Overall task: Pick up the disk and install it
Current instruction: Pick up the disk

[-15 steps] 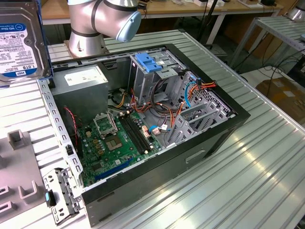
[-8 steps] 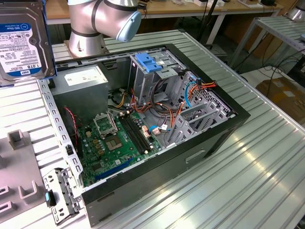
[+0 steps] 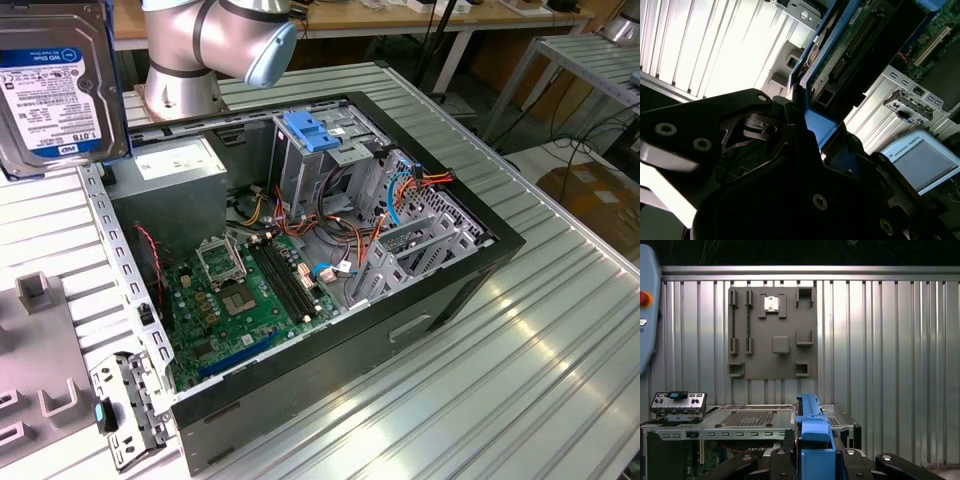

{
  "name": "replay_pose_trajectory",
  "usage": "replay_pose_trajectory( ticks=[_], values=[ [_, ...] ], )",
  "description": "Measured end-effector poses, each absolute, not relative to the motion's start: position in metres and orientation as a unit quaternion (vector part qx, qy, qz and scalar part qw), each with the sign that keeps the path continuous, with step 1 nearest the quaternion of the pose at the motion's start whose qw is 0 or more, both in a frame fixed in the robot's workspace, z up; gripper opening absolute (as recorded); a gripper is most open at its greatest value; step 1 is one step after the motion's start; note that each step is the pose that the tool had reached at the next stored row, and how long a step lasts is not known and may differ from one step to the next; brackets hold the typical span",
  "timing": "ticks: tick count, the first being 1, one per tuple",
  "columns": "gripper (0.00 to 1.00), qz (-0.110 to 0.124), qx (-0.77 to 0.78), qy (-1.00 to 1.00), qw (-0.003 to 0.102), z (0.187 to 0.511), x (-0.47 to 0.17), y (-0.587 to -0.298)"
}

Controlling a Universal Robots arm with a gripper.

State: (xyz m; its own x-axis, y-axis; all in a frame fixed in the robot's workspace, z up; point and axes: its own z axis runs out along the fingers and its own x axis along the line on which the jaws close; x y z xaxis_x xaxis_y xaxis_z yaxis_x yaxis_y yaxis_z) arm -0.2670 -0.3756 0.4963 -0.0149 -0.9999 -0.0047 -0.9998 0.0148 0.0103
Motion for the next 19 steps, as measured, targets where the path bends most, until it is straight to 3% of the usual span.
replay_pose_trajectory(
  ticks=[19],
  values=[
    [0.37, -0.005, 0.702, -0.712, 0.002, 0.496, -0.245, -0.384]
  ],
)
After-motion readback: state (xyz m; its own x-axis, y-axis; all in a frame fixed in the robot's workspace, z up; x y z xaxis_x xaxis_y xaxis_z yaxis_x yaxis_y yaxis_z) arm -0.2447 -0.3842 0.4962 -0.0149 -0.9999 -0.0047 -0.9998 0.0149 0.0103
